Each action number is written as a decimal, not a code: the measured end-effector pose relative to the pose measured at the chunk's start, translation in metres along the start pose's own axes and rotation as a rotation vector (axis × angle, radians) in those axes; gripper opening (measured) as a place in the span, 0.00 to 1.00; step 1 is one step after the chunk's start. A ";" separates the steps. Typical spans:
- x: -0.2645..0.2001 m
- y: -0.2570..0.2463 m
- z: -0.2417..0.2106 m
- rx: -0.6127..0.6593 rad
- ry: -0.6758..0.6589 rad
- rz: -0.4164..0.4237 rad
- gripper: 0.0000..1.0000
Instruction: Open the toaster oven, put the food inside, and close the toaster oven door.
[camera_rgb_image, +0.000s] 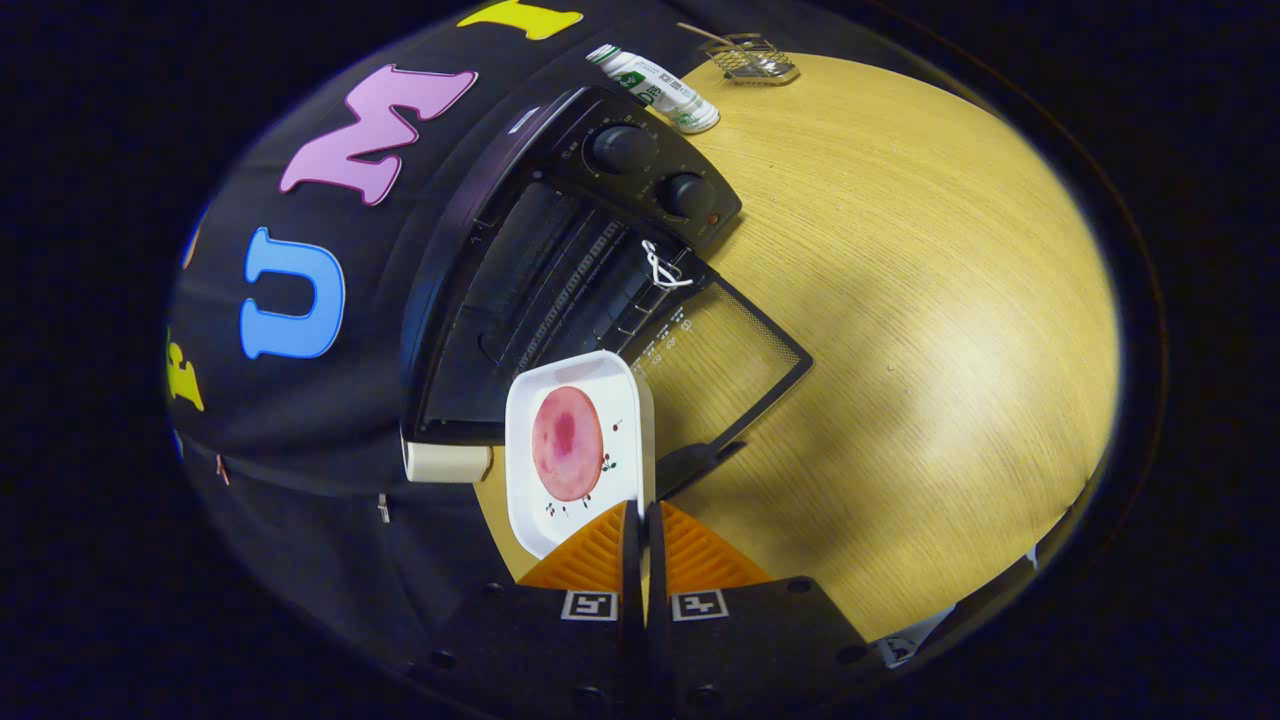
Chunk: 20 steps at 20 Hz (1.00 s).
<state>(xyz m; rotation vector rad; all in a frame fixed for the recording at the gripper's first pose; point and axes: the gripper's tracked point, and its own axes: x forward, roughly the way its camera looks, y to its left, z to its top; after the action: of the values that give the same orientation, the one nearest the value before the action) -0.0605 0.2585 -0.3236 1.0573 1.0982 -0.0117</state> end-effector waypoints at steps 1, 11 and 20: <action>0.005 0.004 0.003 0.025 -0.020 -0.002 0.05; 0.056 0.029 0.064 0.276 -0.245 -0.032 0.05; 0.091 0.045 0.088 0.496 -0.349 -0.035 0.05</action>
<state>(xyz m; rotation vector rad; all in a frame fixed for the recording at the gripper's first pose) 0.0704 0.2644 -0.3542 1.4137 0.8092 -0.5008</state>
